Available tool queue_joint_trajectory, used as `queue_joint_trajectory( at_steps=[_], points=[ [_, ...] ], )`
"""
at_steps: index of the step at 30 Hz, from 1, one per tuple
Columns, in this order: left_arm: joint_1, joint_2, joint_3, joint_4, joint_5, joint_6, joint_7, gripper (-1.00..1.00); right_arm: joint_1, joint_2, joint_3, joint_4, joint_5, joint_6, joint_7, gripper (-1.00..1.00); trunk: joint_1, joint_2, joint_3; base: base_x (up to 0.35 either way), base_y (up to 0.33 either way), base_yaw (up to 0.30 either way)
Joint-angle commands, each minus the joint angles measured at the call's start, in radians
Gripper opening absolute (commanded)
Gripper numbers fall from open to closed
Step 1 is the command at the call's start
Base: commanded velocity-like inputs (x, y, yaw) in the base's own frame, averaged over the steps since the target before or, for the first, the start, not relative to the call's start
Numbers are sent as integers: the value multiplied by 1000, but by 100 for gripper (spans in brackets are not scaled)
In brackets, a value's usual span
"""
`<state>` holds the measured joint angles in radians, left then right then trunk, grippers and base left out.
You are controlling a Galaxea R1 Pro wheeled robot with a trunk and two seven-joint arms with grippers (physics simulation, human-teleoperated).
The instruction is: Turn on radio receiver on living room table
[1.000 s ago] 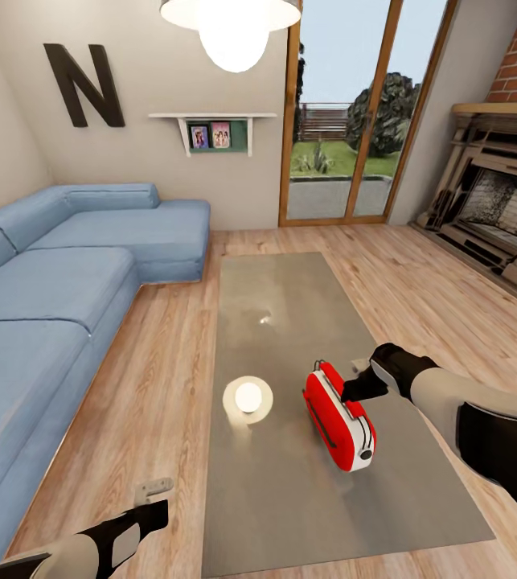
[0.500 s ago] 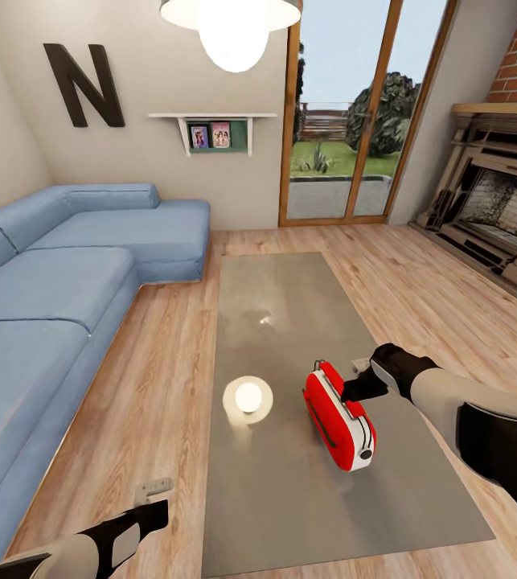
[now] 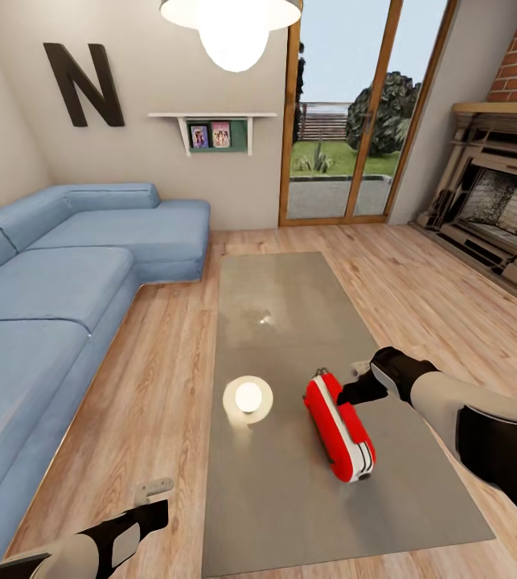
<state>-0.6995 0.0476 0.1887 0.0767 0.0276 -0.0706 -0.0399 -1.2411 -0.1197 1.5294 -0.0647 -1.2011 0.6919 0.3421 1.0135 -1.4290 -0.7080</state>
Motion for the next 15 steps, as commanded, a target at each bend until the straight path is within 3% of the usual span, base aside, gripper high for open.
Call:
queue_joint_trajectory(
  at_steps=[1, 15],
  points=[
    [0, 0, 0, 0, 0, 0, 0, -100, 0, 0, 0, 0, 0, 0, 0, 100, 0, 0, 0, 0, 0, 0],
    [0, 3, 0, 0, -2, -1, 4, -100, 2, 0, 0, 0, -1, 0, 0, 100, 0, 0, 0, 0, 0, 0]
  ],
)
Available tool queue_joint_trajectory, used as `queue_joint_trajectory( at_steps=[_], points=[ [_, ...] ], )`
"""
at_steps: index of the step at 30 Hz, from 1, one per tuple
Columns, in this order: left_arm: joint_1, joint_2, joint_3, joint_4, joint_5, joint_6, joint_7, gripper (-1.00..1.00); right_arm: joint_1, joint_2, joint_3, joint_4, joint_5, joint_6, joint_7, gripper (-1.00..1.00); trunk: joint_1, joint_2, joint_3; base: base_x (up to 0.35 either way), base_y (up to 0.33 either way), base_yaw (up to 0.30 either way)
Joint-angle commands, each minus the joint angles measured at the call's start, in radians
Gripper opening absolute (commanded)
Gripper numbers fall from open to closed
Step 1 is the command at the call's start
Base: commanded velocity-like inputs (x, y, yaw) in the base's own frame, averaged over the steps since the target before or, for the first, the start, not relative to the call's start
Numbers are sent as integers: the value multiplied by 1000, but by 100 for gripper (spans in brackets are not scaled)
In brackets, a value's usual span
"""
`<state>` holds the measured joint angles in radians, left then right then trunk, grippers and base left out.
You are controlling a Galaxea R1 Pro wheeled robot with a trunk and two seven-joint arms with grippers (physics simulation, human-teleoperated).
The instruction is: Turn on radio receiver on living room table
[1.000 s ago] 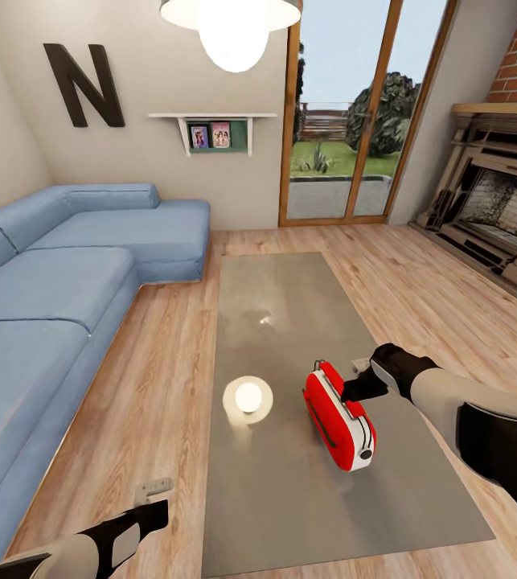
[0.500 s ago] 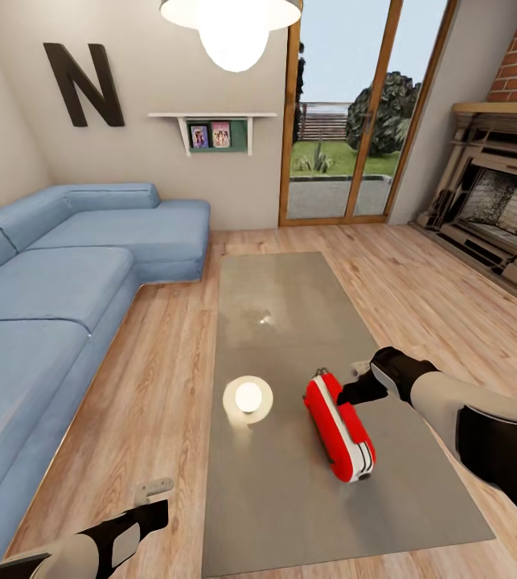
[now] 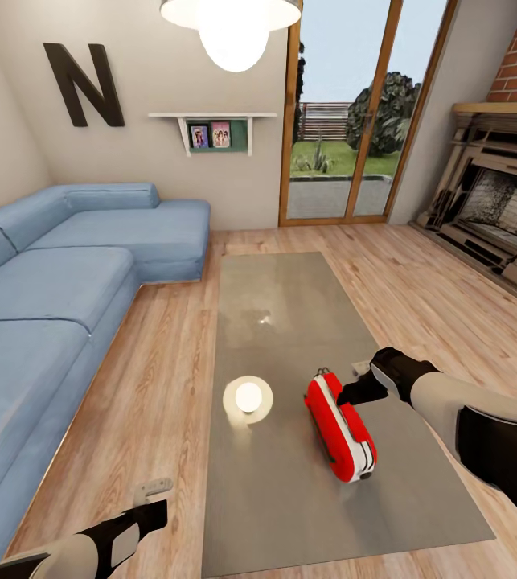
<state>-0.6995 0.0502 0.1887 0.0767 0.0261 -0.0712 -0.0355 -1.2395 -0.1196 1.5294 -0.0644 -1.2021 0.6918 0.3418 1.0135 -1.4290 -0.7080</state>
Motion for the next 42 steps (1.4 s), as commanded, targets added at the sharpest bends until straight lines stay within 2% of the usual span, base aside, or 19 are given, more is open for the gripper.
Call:
queue_joint_trajectory(
  at_steps=[1, 20, 27, 34, 42],
  points=[
    [0, 0, 0, 0, 0, 0, 0, -100, 0, 0, 0, 0, 0, 1, 0, 100, -4, 7, 3, 0, 0, 0],
    [2, 3, -2, 0, -3, -1, 2, -100, 0, 0, 0, 2, 3, 2, -1, 100, -77, 140, 63, -6, 0, 0],
    [2, 3, -2, 0, -3, -1, 2, -100, 0, 0, 0, 2, 3, 2, -5, 100, -104, 189, 85, -259, -74, 0],
    [2, 3, -2, 0, -3, -1, 2, -100, 0, 0, 0, 2, 0, 0, -83, 100, -130, 238, 107, -313, -102, 0],
    [2, 3, -2, 0, -3, -1, 2, -100, 0, 0, 0, 2, -1, 0, -87, 100, -161, 294, 132, -316, -108, 0]
  ],
)
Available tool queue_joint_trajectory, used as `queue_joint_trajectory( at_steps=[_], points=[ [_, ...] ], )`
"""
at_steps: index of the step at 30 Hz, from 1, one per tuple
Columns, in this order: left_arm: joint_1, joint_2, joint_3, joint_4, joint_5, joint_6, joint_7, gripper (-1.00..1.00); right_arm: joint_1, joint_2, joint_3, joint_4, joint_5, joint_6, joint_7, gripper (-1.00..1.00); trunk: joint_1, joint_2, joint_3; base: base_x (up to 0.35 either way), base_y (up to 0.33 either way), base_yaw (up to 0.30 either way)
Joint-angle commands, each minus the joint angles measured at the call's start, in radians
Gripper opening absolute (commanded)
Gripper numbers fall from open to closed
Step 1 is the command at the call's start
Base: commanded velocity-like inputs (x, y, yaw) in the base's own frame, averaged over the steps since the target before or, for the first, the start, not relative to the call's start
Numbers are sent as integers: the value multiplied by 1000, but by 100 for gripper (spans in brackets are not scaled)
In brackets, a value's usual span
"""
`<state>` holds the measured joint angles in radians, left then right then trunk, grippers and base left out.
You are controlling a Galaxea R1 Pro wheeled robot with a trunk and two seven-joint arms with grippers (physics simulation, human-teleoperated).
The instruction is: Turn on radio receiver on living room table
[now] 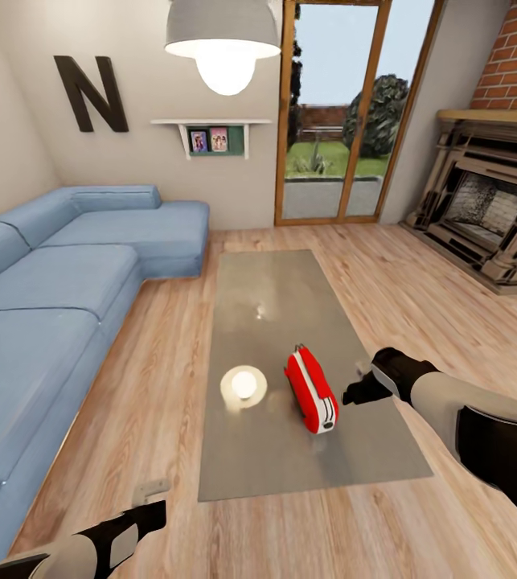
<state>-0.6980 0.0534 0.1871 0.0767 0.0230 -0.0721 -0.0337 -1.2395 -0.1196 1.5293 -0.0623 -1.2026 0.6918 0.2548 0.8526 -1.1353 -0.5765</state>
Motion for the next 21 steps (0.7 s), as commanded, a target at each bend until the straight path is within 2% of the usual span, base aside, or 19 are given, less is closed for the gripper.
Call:
queue_joint_trajectory(
  at_steps=[1, 10, 15, 17, 18, 21],
  points=[
    [0, 0, 0, 0, 0, 0, 0, -100, 0, 0, 0, 0, 0, 0, 0, 100, -4, 7, 3, -316, -112, 0],
    [0, 0, 0, 0, 0, 1, 0, -100, 9, 0, 0, 0, 0, -1, 1, 100, -38, 70, 31, -316, -115, 0],
    [0, 7, -1, 0, 0, 1, 1, -100, 49, -2, -1, 1, 0, -12, 1, 100, -58, 105, 47, -316, -115, 0],
    [0, 21, -1, 0, 0, 1, 1, -100, 117, -8, -2, 6, 0, -108, 0, 100, -65, 119, 53, -316, -109, 0],
    [0, 27, -1, 0, 0, 1, 2, -100, 169, -11, -2, 23, 0, -191, -1, 100, -69, 126, 56, -309, -98, 0],
    [12, 42, -1, 2, -3, 2, 3, -100, 291, -13, -3, 97, -2, -362, -1, 100, -81, 147, 66, -165, -46, 0]
  ],
)
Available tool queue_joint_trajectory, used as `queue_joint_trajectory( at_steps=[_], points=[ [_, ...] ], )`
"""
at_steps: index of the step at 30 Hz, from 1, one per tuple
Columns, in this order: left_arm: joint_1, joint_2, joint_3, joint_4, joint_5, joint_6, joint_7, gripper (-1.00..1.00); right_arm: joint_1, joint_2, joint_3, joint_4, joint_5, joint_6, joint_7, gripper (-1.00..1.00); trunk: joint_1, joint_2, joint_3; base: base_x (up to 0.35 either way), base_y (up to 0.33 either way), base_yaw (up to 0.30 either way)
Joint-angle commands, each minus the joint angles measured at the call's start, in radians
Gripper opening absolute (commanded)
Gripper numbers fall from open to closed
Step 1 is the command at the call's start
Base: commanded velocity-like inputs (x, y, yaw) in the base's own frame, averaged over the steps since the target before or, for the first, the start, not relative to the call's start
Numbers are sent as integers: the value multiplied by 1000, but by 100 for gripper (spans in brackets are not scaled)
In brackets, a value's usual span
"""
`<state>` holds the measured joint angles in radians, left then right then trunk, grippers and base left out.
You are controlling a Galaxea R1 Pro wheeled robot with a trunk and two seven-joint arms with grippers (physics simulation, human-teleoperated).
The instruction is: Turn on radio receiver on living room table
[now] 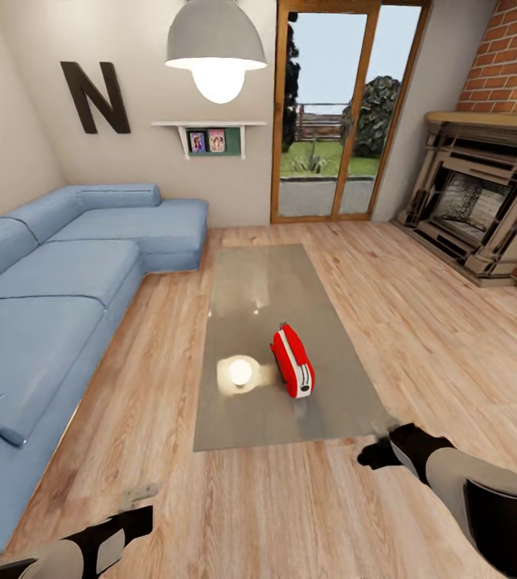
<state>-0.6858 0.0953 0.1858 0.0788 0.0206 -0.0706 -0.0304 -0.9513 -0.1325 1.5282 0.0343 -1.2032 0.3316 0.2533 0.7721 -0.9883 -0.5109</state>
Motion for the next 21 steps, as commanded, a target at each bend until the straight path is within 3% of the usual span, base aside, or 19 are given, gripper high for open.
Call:
queue_joint_trajectory(
  at_steps=[1, 5, 7, 8, 9, 10, 14, 19, 21],
  points=[
    [7, 5, 0, 0, -2, 0, 0, -100, 24, -1, -2, 9, -1, -33, 0, 100, -4, 7, 3, -79, -22, 0],
    [77, 55, 0, 1, -29, -3, 1, -100, 214, -24, -4, 37, -8, -275, -32, 100, -19, 35, 16, -29, -8, 0],
    [117, 71, 0, 0, -40, -5, 0, -100, 286, -27, -4, 40, -30, -335, -76, 100, -27, 49, 22, -9, -2, 0],
    [148, 78, 0, 1, -45, -6, 0, -100, 331, -27, -5, 41, -58, -360, -112, 100, -31, 56, 25, -4, -1, 0],
    [252, 88, 0, 0, -52, -10, 0, -100, 446, -24, -4, 41, -171, -395, -205, 100, -35, 63, 29, -1, 0, 0],
    [269, 88, 0, 1, -52, -11, 0, -100, 471, -19, -3, 40, -196, -398, -220, 100, -38, 70, 32, 0, 0, 0],
    [365, 84, 0, 1, -53, -54, 0, -100, 511, 10, -2, 40, -235, -399, -242, 100, -54, 98, 44, 0, 0, 0],
    [393, 76, 1, -1, -51, -81, 0, -100, 521, 34, -2, 39, -243, -399, -247, 100, -54, 98, 44, 0, 0, 0],
    [395, 59, 1, -1, -49, -84, -1, -100, 521, 36, -2, 39, -244, -398, -246, 100, -54, 98, 44, 0, 0, 0]
  ],
)
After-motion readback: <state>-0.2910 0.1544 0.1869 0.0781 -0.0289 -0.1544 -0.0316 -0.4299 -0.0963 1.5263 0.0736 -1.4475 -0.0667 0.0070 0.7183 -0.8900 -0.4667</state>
